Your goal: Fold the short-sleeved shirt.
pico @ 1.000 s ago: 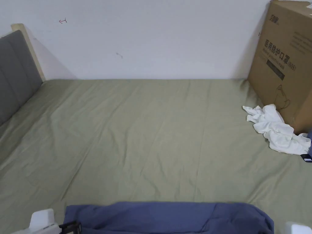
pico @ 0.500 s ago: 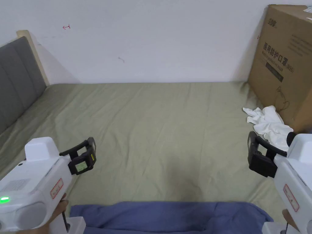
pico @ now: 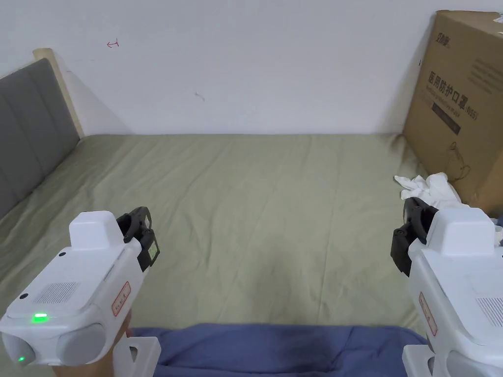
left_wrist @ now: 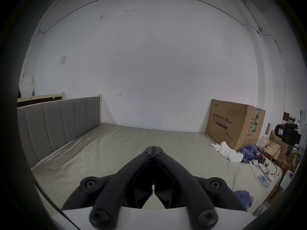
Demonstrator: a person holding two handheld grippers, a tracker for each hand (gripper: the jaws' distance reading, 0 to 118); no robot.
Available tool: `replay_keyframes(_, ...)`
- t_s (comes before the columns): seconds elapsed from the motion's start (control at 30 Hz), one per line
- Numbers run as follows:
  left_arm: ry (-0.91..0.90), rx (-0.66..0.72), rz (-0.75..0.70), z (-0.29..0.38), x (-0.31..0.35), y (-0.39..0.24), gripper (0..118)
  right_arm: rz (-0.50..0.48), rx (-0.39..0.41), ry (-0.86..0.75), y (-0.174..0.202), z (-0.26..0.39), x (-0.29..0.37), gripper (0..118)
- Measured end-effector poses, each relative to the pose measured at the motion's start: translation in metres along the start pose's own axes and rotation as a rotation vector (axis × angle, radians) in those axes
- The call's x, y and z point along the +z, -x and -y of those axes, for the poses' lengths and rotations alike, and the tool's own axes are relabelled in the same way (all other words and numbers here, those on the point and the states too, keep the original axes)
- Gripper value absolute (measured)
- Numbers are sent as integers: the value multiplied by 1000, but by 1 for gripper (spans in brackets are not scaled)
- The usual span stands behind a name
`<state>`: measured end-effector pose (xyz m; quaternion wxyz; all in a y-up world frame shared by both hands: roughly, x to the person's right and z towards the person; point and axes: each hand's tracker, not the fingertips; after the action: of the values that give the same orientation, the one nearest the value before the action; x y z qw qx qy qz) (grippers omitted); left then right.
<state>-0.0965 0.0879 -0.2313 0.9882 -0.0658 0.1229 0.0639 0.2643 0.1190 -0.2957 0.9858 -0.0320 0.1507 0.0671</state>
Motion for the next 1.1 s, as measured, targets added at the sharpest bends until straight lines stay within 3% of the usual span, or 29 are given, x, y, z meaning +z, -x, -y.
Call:
replay_keyframes(0.37, 128, -24, 67, 2, -12, 24, 0, -20, -3, 16, 1, -4, -5, 0)
replay_keyframes(0.57, 410, 191, 196, 31, -44, 91, 0, -20, 10, 42, 2, -1, -14, 0)
replay_keyframes(0.93, 745, 430, 196, 125, -78, 193, 0, -7, 20, 126, 9, 22, -39, 0)
replay_keyframes(1.0, 805, 502, 205, 143, -84, 206, 13, -8, 30, 146, 14, 25, -43, 0)
replay_keyframes(1.07, 835, 490, 194, 161, -92, 217, 39, -12, 36, 162, 19, 28, -45, 0)
replay_keyframes(1.1, 859, 490, 176, 169, -96, 222, 46, -14, 40, 173, 20, 30, -47, 0)
